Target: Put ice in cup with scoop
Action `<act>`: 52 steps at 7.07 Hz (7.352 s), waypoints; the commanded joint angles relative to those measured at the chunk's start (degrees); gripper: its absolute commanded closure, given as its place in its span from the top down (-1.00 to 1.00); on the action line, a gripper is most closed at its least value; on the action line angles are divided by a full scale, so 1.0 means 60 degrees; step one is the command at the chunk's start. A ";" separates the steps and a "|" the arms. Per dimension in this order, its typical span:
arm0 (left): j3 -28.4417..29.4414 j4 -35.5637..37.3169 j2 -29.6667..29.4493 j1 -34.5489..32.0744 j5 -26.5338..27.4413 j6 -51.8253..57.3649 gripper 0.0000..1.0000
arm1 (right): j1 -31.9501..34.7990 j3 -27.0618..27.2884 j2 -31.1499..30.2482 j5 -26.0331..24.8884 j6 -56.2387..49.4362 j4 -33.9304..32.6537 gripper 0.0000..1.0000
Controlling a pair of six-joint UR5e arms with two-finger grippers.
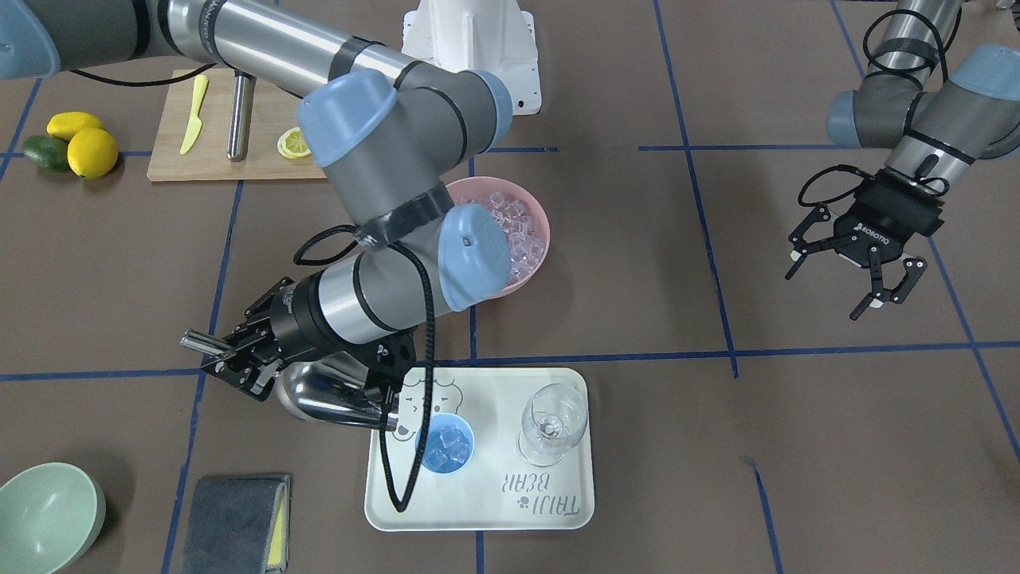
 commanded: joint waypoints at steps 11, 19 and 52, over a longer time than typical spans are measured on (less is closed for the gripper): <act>-0.0324 0.1448 0.1248 -0.1526 -0.1385 0.1192 1.00 | 0.3493 0.5201 -0.6075 0.6826 0.4006 0.3283 -1.00; -0.0470 0.5193 0.0764 -0.3351 -0.3766 0.2051 1.00 | 0.2777 0.5389 -0.8597 0.9078 0.5972 0.3581 -1.00; -0.0471 1.0600 0.1510 -0.6120 -0.3502 0.6535 1.00 | 0.7272 0.2988 -1.0766 0.9741 0.4178 0.8680 1.00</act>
